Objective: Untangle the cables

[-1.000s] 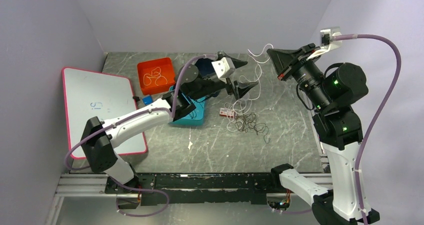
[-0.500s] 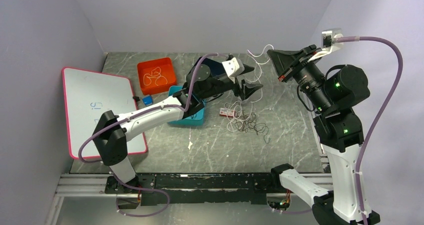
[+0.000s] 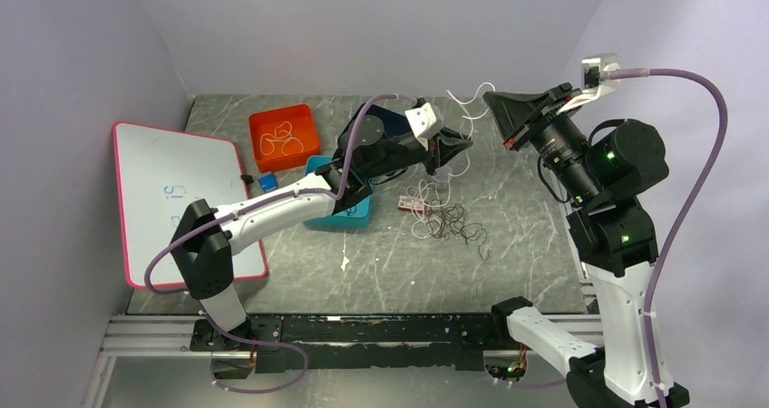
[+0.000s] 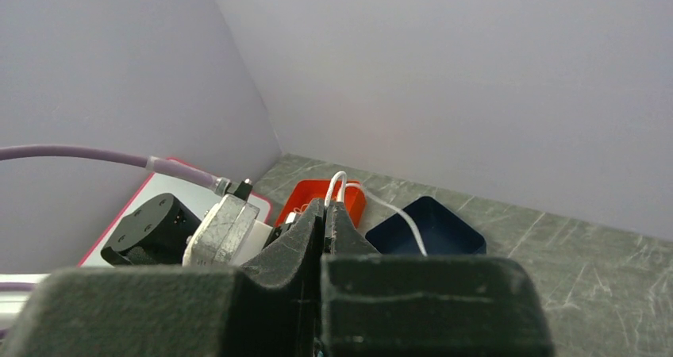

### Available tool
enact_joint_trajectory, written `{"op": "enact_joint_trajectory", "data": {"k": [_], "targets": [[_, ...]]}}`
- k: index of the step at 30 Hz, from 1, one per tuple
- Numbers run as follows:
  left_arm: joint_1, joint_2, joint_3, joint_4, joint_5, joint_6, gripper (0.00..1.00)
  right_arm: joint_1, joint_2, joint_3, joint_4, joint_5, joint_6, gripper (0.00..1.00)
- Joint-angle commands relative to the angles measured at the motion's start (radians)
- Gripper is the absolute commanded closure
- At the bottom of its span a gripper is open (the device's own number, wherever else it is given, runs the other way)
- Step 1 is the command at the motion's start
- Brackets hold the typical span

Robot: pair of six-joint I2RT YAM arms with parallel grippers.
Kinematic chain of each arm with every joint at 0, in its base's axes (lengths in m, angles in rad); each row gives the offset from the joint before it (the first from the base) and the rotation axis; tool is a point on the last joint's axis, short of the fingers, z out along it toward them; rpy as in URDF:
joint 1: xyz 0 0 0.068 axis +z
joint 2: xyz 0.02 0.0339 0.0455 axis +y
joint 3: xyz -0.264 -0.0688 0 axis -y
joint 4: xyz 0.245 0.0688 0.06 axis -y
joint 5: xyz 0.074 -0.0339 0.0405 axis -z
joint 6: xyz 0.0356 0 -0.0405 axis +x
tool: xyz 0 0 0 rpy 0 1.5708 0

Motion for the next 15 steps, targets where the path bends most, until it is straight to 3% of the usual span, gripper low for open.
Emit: {"op": "enact_joint_trajectory", "data": {"k": [1, 8, 15], "targets": [[-0.008, -0.012, 0.030, -0.014, 0.025, 0.002, 0.90, -0.004, -0.017, -0.012, 0.028, -0.002, 0.007, 1.00], [0.010, -0.065, 0.022, -0.104, -0.014, -0.009, 0.93, -0.004, -0.031, -0.039, 0.042, 0.000, 0.008, 0.99], [0.096, -0.187, 0.029, -0.171, -0.027, -0.053, 0.93, -0.004, -0.049, -0.082, 0.059, -0.003, 0.006, 0.78]]}}
